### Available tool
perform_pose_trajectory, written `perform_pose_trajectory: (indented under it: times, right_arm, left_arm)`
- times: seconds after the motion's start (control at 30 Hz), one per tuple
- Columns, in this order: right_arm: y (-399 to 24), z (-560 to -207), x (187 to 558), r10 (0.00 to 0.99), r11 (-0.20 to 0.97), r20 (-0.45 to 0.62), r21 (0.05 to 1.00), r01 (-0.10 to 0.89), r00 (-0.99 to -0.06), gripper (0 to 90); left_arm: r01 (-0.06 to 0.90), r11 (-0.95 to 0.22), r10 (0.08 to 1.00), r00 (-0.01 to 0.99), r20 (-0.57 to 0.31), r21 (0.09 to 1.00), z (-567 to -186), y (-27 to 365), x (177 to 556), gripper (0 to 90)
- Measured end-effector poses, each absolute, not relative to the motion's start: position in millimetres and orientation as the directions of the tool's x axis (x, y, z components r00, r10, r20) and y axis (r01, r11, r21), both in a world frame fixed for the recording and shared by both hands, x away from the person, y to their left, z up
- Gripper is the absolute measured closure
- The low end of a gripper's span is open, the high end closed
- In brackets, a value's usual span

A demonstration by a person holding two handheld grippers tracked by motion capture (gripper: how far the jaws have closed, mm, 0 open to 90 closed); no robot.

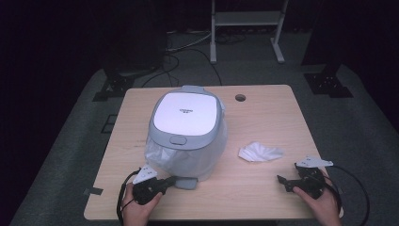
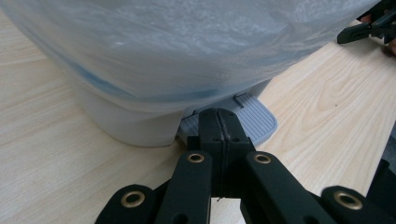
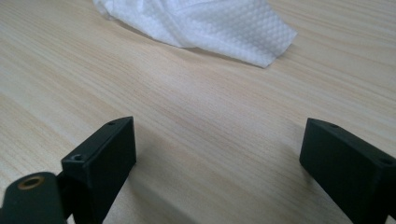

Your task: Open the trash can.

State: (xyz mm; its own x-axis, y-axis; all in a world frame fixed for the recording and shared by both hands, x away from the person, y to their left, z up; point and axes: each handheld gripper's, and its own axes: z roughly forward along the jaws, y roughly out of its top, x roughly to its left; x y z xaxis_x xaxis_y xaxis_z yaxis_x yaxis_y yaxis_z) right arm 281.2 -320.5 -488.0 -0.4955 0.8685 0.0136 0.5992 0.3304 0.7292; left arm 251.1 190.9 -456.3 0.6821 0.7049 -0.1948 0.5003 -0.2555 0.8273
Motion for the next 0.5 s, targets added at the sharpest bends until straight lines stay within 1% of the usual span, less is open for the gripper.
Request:
perform_pose_trajectory:
  times: [0.1,0.5]
  right_arm:
    - [-320,-488,281,0.869,0.33,0.013,0.729,0.599,-0.495,9.4]
    - [-320,-488,281,0.869,0.329,0.014,0.729,0.6,-0.494,9.5]
  left_arm:
    - [0.503,-0.244,0.702,0.681,-0.207,0.829,-458,189,252,90.0]
    - [0.494,-0.28,0.702,0.691,-0.176,0.823,-462,174,257,90.0]
